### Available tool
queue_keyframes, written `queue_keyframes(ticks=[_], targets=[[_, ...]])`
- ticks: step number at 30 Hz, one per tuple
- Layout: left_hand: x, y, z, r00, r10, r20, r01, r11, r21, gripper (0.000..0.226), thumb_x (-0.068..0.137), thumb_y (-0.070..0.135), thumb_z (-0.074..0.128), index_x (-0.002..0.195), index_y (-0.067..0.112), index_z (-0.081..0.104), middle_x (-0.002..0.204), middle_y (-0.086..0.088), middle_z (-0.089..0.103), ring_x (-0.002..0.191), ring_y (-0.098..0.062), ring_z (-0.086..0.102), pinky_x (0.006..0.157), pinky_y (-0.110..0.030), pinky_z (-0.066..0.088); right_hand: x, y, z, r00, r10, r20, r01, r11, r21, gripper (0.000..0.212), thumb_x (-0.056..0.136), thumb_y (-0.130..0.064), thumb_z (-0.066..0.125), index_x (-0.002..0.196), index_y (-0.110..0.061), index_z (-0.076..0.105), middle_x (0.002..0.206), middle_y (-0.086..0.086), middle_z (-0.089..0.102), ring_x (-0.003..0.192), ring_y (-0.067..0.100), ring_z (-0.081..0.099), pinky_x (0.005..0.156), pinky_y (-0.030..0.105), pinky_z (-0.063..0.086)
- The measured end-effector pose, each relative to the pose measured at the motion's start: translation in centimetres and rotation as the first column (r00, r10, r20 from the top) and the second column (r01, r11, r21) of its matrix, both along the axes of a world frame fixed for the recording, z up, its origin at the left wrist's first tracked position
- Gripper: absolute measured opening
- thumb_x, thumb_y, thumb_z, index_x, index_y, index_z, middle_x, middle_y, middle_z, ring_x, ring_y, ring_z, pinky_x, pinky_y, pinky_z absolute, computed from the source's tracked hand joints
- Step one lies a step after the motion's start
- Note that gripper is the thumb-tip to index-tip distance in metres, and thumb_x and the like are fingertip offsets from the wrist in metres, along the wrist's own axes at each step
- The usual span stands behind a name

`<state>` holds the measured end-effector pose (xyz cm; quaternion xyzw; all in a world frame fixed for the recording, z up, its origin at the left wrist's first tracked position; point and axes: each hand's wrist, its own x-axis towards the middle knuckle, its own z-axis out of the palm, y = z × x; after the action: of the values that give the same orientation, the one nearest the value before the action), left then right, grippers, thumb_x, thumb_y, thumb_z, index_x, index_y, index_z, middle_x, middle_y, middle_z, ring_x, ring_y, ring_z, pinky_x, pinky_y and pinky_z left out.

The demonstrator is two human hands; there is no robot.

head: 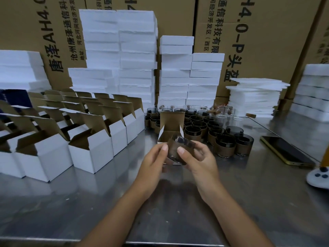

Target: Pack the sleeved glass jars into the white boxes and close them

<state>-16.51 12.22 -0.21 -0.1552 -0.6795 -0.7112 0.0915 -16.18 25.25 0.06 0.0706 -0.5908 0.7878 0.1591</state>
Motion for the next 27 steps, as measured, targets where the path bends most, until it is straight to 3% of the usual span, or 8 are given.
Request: queue_keyframes(ticks=[2,5,7,10,15,19,23,27], targets=[[-0.2,-0.1,-0.1,0.996,-0.084,0.026,0.084,0.996,-0.001,0.042,0.083,0.045,0.047,0.11,0.019,0.064,0.104,-0.005,0.07,0.097,-0.018,0.066,0.086,-0.036,0.051,0.2,-0.3,-0.1,1.0,0.02,0.009,-0.02,1.0,0.003,0.058,0.051,-0.036,0.076,0.103,-0.019,0.055,0.088,-0.004,0.074,0.078,0.006,0.07,0.063,0.016,0.052],[-0.5,-0.2,-0.1,0.986,-0.148,0.078,0.149,0.989,-0.007,0.046,0.079,0.047,0.052,0.114,0.018,0.065,0.108,-0.004,0.07,0.105,-0.018,0.064,0.095,-0.037,0.048,0.2,0.1,-0.3,1.0,-0.005,0.007,0.005,1.0,0.016,0.063,0.048,-0.041,0.077,0.104,-0.02,0.056,0.093,-0.002,0.072,0.081,0.006,0.069,0.067,0.018,0.052],[-0.6,-0.2,-0.3,0.983,-0.162,0.089,0.16,0.987,0.029,0.045,0.081,0.043,0.053,0.114,0.014,0.065,0.108,-0.007,0.07,0.105,-0.02,0.064,0.095,-0.034,0.049,0.2,0.2,-0.4,1.0,0.009,0.006,-0.009,0.999,0.046,0.067,0.047,-0.045,0.077,0.106,-0.022,0.056,0.096,-0.004,0.072,0.084,0.004,0.068,0.065,0.015,0.05],[-0.7,-0.3,-0.3,0.982,-0.17,0.084,0.162,0.982,0.092,0.045,0.083,0.038,0.053,0.114,0.007,0.063,0.111,-0.012,0.069,0.106,-0.025,0.064,0.091,-0.031,0.051,0.2,0.0,-0.5,0.999,0.052,-0.014,-0.051,0.996,0.072,0.067,0.051,-0.037,0.079,0.112,-0.024,0.056,0.099,-0.007,0.071,0.09,0.003,0.067,0.067,0.012,0.049],[-0.8,-0.3,-0.3,0.986,-0.131,0.101,0.117,0.984,0.13,0.052,0.077,0.039,0.06,0.116,0.004,0.059,0.113,-0.013,0.067,0.107,-0.026,0.063,0.093,-0.037,0.051,0.2,0.1,-0.4,0.996,0.092,-0.006,-0.091,0.992,0.085,0.044,0.063,-0.024,0.077,0.102,-0.031,0.057,0.088,-0.02,0.072,0.084,-0.004,0.067,0.065,0.009,0.048],[-0.8,-0.5,-0.2,0.984,-0.135,0.117,0.117,0.982,0.148,0.048,0.076,0.038,0.061,0.115,0.008,0.06,0.11,-0.018,0.067,0.102,-0.029,0.064,0.088,-0.034,0.051,0.4,0.4,-0.3,0.985,0.143,0.097,-0.142,0.99,-0.018,0.063,0.054,-0.04,0.075,0.111,-0.018,0.059,0.097,-0.003,0.074,0.093,0.014,0.069,0.067,0.019,0.05],[-0.9,-0.8,-0.1,0.979,-0.174,0.102,0.16,0.979,0.129,0.041,0.078,0.038,0.058,0.114,0.019,0.065,0.107,-0.01,0.07,0.097,-0.021,0.065,0.082,-0.028,0.051,0.3,0.8,0.1,0.945,0.275,0.179,-0.245,0.954,-0.17,0.025,0.079,-0.035,0.06,0.096,-0.018,0.065,0.091,0.004,0.074,0.084,0.012,0.07,0.071,0.025,0.05],[-0.8,-0.8,-0.2,0.975,-0.203,0.093,0.193,0.976,0.104,0.04,0.077,0.04,0.058,0.115,0.028,0.065,0.103,0.006,0.071,0.091,-0.01,0.065,0.074,-0.02,0.051,0.1,1.0,0.5,0.912,0.33,0.244,-0.248,0.917,-0.313,0.034,0.095,-0.039,0.04,0.103,-0.014,0.061,0.09,0.008,0.072,0.083,0.016,0.065,0.071,0.029,0.048]])
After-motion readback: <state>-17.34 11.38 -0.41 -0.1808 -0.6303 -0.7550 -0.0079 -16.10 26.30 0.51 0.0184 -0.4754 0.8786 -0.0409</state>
